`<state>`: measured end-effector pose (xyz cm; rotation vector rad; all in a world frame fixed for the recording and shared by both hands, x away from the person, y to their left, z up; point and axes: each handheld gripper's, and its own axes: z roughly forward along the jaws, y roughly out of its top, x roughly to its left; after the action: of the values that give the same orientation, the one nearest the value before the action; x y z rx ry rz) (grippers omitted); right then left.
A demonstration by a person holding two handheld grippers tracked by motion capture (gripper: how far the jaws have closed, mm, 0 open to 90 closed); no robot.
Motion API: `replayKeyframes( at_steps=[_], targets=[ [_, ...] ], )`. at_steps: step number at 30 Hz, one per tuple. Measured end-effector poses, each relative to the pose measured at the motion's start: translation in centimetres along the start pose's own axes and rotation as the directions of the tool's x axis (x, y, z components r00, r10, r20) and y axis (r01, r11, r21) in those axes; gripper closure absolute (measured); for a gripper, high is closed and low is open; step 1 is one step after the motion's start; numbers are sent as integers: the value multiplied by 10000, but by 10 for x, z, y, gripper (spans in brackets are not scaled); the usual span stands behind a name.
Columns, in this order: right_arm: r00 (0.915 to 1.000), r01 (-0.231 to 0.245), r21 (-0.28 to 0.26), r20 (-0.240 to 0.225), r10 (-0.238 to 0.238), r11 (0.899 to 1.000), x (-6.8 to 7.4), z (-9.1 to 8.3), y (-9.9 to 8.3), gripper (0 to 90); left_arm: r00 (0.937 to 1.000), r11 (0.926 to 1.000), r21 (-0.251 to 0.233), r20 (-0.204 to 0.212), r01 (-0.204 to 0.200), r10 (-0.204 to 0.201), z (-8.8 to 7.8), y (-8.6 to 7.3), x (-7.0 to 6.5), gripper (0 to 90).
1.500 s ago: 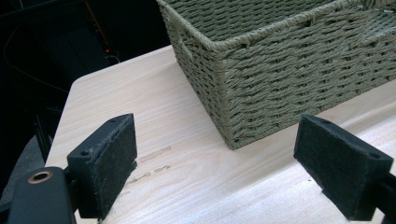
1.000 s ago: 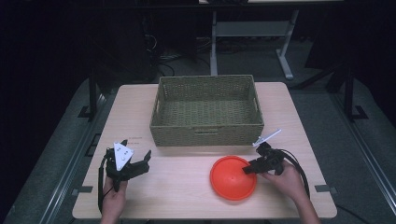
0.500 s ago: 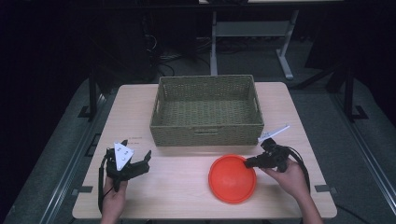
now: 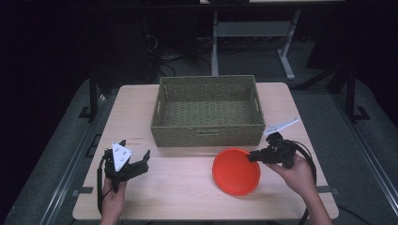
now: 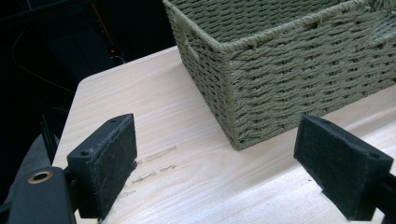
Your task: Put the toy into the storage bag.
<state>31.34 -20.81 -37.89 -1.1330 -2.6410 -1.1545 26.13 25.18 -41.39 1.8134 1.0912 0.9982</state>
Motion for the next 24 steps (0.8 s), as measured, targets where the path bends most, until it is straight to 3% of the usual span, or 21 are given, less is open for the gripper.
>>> replayKeyframes(
  at_steps=[21, 24],
  targets=[
    [9992, 390, -234, -47, -391, 9990, 10, -28, 36, 820, 10000, 10000, 20, -15, -91, 92, 0, 0, 1, 127],
    [9991, 414, -245, 1, -414, 9988, 10, -31, 41, 820, 10000, 10000, -5, -26, 39, -39, 0, -1, 1, 128]
  ],
)
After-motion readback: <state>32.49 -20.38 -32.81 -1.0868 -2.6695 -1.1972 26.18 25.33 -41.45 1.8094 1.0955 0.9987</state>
